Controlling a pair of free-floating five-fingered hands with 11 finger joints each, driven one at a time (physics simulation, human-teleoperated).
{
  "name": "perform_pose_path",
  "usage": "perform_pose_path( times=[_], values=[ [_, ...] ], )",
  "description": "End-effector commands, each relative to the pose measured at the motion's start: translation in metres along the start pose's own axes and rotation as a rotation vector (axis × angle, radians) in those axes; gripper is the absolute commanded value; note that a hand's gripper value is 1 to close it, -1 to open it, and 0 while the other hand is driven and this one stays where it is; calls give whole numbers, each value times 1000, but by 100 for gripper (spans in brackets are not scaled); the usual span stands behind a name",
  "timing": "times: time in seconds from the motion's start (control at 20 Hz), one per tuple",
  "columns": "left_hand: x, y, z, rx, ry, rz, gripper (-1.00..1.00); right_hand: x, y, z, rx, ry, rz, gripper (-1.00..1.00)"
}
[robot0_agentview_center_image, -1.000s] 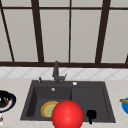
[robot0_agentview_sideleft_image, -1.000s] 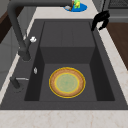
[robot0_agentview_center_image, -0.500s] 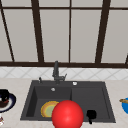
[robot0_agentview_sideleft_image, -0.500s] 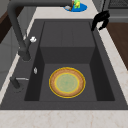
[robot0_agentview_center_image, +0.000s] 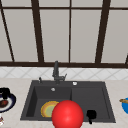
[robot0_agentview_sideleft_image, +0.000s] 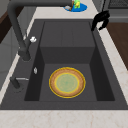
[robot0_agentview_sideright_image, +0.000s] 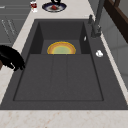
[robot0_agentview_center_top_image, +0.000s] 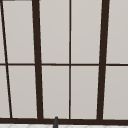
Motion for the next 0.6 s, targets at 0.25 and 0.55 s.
perform_pose_path(
  times=[0.25,0.55],
  values=[
    [18,-47,19,-29,-21,-74,-100,0,0,0,0,0,0,0],
    [12,-65,29,-37,-31,-59,-100,0,0,0,0,0,0,0]
  ],
)
